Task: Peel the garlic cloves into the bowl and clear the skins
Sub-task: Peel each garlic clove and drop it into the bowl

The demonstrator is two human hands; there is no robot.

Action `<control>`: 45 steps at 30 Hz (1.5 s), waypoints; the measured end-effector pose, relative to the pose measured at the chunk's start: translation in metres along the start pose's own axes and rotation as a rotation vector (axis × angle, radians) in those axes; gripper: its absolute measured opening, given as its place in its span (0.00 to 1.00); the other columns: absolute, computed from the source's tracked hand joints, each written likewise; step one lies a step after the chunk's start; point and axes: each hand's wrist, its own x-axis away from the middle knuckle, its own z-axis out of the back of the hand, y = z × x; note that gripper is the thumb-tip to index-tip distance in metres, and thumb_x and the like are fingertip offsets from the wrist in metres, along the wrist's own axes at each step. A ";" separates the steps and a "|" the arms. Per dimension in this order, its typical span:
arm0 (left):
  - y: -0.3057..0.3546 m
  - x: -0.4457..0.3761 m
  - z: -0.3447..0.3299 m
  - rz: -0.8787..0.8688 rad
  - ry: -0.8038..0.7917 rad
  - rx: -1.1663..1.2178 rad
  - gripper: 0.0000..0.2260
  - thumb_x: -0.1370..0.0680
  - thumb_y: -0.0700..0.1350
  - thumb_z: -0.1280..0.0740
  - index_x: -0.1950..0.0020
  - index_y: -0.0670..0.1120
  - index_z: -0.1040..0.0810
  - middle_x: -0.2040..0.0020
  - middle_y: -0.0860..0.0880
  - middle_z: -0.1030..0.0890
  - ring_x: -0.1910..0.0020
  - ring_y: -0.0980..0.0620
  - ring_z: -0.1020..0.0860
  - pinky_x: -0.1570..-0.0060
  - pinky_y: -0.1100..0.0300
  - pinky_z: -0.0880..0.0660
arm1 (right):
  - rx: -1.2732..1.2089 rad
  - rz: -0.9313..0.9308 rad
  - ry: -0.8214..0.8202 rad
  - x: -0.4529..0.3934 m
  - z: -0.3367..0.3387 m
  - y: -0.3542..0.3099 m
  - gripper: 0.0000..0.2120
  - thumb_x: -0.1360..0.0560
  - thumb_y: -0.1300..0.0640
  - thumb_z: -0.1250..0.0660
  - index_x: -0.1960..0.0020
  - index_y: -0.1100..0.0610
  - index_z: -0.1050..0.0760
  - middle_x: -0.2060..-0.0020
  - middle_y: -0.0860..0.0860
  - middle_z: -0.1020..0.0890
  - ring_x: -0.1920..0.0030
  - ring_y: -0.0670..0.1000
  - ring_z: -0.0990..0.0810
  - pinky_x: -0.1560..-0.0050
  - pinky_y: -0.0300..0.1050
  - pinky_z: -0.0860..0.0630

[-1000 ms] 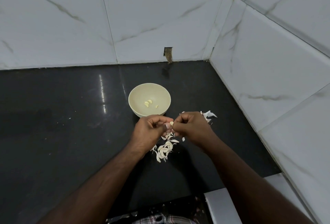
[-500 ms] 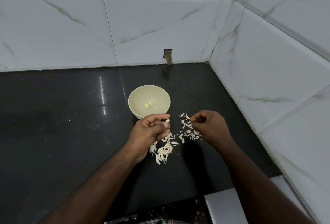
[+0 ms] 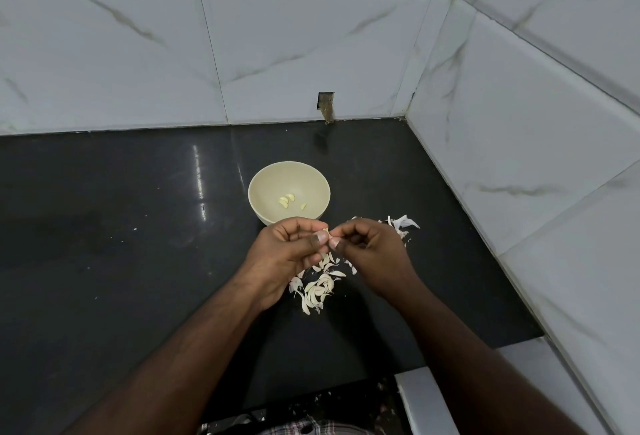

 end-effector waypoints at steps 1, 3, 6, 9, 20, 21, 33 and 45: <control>0.000 0.000 0.001 0.004 0.005 0.000 0.07 0.27 0.36 0.27 0.50 0.40 0.17 0.59 0.44 0.17 0.62 0.53 0.18 0.59 0.65 0.20 | -0.012 -0.004 -0.006 0.000 -0.001 -0.001 0.06 0.26 0.65 0.26 0.57 0.55 0.16 0.64 0.54 0.15 0.65 0.46 0.21 0.60 0.42 0.23; 0.000 0.000 0.002 0.012 0.008 -0.002 0.05 0.25 0.34 0.29 0.51 0.40 0.17 0.60 0.45 0.17 0.63 0.54 0.18 0.60 0.66 0.20 | -0.035 -0.025 -0.010 0.000 -0.001 -0.001 0.04 0.27 0.66 0.26 0.57 0.58 0.16 0.63 0.55 0.15 0.65 0.47 0.20 0.60 0.43 0.23; 0.000 0.001 0.002 0.031 -0.007 0.011 0.05 0.26 0.34 0.29 0.52 0.40 0.17 0.61 0.45 0.17 0.63 0.54 0.18 0.60 0.66 0.20 | -0.060 -0.069 -0.037 0.000 0.001 -0.003 0.03 0.27 0.66 0.26 0.58 0.60 0.17 0.64 0.55 0.15 0.64 0.48 0.20 0.59 0.45 0.22; 0.000 0.002 0.002 0.033 -0.033 0.028 0.05 0.27 0.35 0.29 0.52 0.40 0.17 0.62 0.46 0.17 0.63 0.55 0.18 0.60 0.66 0.20 | -0.116 -0.113 -0.065 -0.001 0.002 -0.005 0.03 0.26 0.68 0.28 0.58 0.63 0.18 0.67 0.54 0.17 0.65 0.48 0.20 0.60 0.44 0.22; -0.004 0.004 0.003 -0.020 -0.074 -0.035 0.06 0.23 0.32 0.32 0.52 0.40 0.17 0.63 0.45 0.18 0.64 0.54 0.20 0.61 0.66 0.22 | -0.394 -0.389 -0.156 -0.003 0.002 -0.008 0.10 0.26 0.75 0.35 0.60 0.63 0.20 0.67 0.57 0.18 0.64 0.51 0.19 0.63 0.41 0.23; -0.004 0.003 0.004 -0.033 -0.059 -0.049 0.06 0.24 0.33 0.31 0.52 0.41 0.16 0.62 0.44 0.18 0.64 0.54 0.20 0.61 0.65 0.22 | -0.397 -0.395 -0.157 -0.003 0.001 -0.008 0.11 0.25 0.75 0.35 0.59 0.63 0.20 0.67 0.56 0.18 0.63 0.51 0.18 0.63 0.40 0.22; -0.004 -0.002 0.002 -0.184 0.043 -0.294 0.09 0.27 0.31 0.26 0.51 0.43 0.16 0.63 0.49 0.16 0.64 0.57 0.19 0.61 0.65 0.22 | -0.310 -0.318 -0.133 -0.010 0.003 -0.009 0.05 0.23 0.66 0.32 0.52 0.67 0.18 0.65 0.61 0.18 0.65 0.52 0.20 0.64 0.41 0.22; -0.006 -0.004 0.004 -0.214 0.092 -0.343 0.07 0.26 0.32 0.26 0.51 0.42 0.16 0.58 0.40 0.15 0.60 0.52 0.17 0.56 0.63 0.20 | -0.275 -0.322 -0.123 -0.015 -0.002 -0.008 0.03 0.23 0.70 0.34 0.55 0.67 0.22 0.63 0.62 0.16 0.62 0.52 0.16 0.59 0.40 0.17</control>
